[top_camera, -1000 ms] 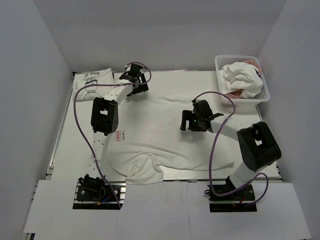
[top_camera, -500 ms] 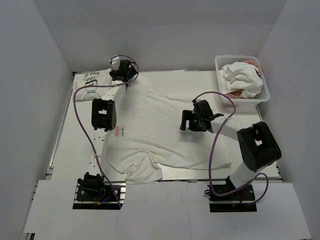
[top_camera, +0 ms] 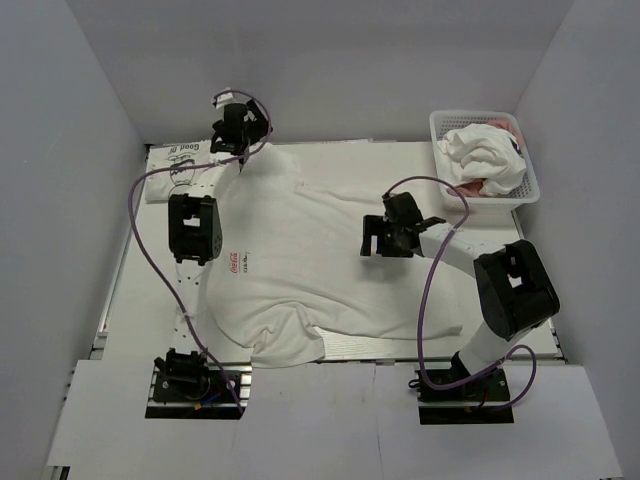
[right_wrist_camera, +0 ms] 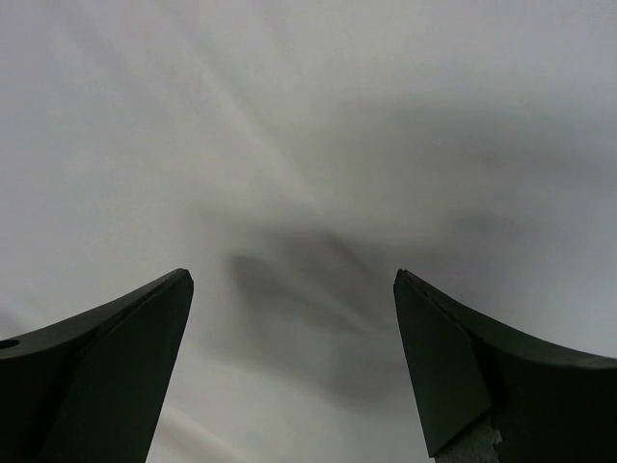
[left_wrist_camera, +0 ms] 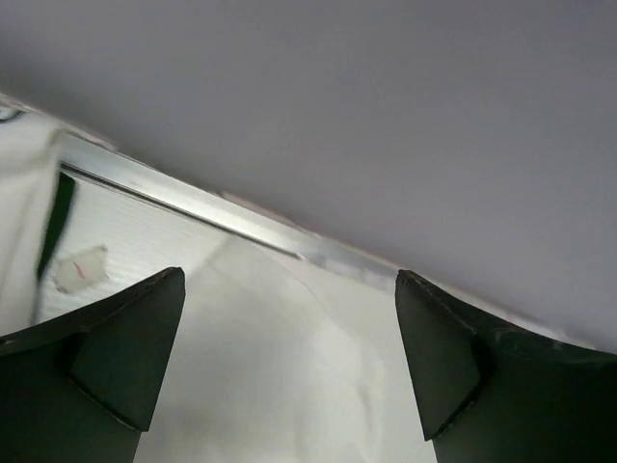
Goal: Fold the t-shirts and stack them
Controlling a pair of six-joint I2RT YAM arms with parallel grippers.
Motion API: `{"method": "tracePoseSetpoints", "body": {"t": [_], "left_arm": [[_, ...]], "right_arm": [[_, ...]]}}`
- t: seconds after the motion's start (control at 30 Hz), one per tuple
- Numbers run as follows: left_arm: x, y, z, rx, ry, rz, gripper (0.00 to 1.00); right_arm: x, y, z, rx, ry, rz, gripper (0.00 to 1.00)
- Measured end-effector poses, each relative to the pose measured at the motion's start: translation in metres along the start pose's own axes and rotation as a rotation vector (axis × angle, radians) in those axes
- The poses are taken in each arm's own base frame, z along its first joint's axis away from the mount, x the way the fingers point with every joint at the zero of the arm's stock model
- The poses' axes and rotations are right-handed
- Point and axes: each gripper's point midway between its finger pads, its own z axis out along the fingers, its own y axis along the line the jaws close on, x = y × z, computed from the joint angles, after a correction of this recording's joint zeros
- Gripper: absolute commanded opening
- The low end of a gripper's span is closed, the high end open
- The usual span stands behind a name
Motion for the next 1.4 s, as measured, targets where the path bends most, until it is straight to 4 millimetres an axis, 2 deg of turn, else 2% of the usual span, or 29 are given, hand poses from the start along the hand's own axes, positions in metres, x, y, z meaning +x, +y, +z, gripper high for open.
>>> {"method": "tracePoseSetpoints", "body": {"t": [0.1,0.2,0.27,0.33,0.4,0.43,0.5,0.6,0.7,0.83,0.87,0.97,1.07,1.33,1.4], "left_arm": [[-0.006,-0.028,-0.043,0.059,0.070,0.059,1.00],[-0.014,-0.047,-0.108,0.103,0.138,0.074,1.00],[-0.013,-0.043,-0.158,0.111,0.195,0.074,1.00],[-0.005,-0.030,-0.202,0.102,0.245,0.077,1.00],[0.021,-0.007,-0.240,0.060,0.330,0.084,1.00],[0.033,0.003,-0.251,0.039,0.367,0.087,1.00],[0.073,0.031,-0.274,-0.025,0.472,0.107,1.00],[0.135,0.073,-0.305,-0.126,0.641,0.159,1.00],[0.168,0.098,-0.325,-0.203,0.757,0.205,1.00],[0.180,0.104,-0.314,-0.245,0.793,0.236,1.00],[0.182,0.104,-0.305,-0.258,0.799,0.245,1.00],[0.185,0.098,-0.274,-0.287,0.807,0.283,1.00],[0.177,0.083,-0.235,-0.288,0.783,0.307,1.00],[0.145,0.030,-0.103,-0.188,0.608,0.354,1.00],[0.139,0.020,-0.083,-0.144,0.566,0.359,1.00]], "right_arm": [[-0.022,0.004,-0.006,0.016,-0.043,0.001,0.91],[-0.042,0.002,-0.016,0.051,-0.105,0.023,0.91],[-0.044,-0.006,-0.024,0.102,-0.121,0.043,0.91],[-0.041,-0.017,-0.030,0.156,-0.121,0.062,0.91],[-0.032,-0.028,-0.035,0.203,-0.115,0.072,0.91],[-0.026,-0.034,-0.036,0.223,-0.106,0.075,0.91],[-0.009,-0.049,-0.039,0.266,-0.080,0.081,0.91],[0.015,-0.069,-0.039,0.324,-0.033,0.090,0.91],[0.023,-0.082,-0.038,0.353,-0.013,0.107,0.91],[0.023,-0.093,-0.027,0.373,0.002,0.134,0.91],[0.025,-0.096,-0.023,0.377,0.014,0.141,0.91],[0.009,-0.098,-0.014,0.372,0.005,0.157,0.91],[-0.014,-0.102,-0.002,0.375,-0.007,0.165,0.91],[-0.091,-0.109,0.037,0.324,-0.064,0.139,0.91],[-0.103,-0.108,0.041,0.304,-0.074,0.110,0.91]]}}
